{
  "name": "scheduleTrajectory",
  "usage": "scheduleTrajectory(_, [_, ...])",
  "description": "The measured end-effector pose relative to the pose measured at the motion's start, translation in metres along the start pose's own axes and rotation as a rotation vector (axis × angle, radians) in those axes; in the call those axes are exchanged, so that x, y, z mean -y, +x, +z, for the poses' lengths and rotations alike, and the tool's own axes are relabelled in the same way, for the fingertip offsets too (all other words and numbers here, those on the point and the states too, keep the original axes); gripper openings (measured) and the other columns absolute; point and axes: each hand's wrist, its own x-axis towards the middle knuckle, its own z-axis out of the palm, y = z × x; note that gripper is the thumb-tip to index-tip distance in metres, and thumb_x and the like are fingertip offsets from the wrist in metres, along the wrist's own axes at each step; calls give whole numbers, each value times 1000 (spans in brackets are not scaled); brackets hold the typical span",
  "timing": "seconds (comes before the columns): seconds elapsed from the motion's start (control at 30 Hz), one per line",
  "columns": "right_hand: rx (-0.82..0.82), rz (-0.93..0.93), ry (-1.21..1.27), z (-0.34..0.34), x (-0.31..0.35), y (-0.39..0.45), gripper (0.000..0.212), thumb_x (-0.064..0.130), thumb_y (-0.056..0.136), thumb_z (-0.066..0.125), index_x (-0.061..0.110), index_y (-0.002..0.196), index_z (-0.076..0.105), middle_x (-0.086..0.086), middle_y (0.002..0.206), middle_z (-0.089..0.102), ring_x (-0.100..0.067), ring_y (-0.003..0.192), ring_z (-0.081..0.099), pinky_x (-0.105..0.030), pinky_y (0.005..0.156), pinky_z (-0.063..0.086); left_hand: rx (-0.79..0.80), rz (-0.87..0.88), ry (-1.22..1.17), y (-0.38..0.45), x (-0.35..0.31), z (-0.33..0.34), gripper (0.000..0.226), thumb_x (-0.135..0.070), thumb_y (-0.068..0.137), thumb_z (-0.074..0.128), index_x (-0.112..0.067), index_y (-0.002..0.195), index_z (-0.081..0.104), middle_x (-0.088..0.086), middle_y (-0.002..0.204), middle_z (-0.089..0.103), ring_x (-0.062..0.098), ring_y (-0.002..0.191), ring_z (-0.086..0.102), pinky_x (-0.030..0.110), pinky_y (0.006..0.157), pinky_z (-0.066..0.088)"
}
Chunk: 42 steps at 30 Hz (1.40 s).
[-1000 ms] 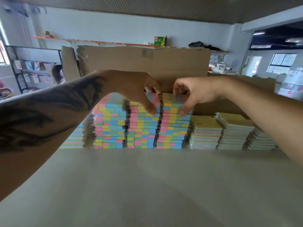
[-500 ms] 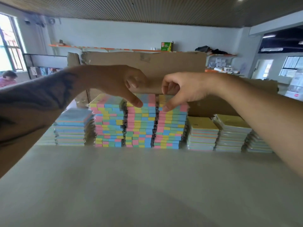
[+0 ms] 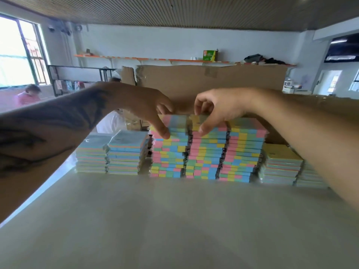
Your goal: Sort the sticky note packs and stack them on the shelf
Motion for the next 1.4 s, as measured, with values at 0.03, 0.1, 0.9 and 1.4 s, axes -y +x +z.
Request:
scheduleTrajectory(0.03, [28, 18, -9, 1, 2, 2, 53, 42, 71, 90, 31, 112, 59, 13, 117, 59, -7, 93, 63, -27, 72, 51, 9, 15, -3, 3, 0, 1, 102, -70, 49, 82, -31, 140, 56, -20, 127, 62, 8, 118, 58, 28, 105, 43])
scheduleTrajectory(0.1, [58, 52, -35, 3, 3, 5, 56, 37, 70, 92, 31, 114, 57, 9, 121, 58, -8, 94, 62, -27, 71, 50, 6, 61, -12, 8, 0, 3, 84, -67, 52, 83, -34, 127, 66, -23, 115, 69, 5, 111, 61, 29, 103, 46])
scheduleTrajectory(0.9, [-205, -25, 51, -3, 46, -13, 52, 56, 70, 85, 33, 110, 60, 14, 115, 58, -13, 113, 58, -33, 92, 47, -159, 84, -107, -26, 35, -1, 103, -77, 47, 78, -36, 139, 56, -21, 124, 62, 7, 118, 60, 30, 105, 45])
scheduleTrajectory(1.4, [187, 0, -224, 70, 162, 98, 66, 41, 72, 92, 21, 121, 53, 2, 116, 61, -15, 77, 63, -24, 42, 51, 34, -154, -10, -65, 159, 52, 107, -58, 59, 90, -29, 150, 42, -15, 142, 53, 13, 129, 52, 28, 109, 40])
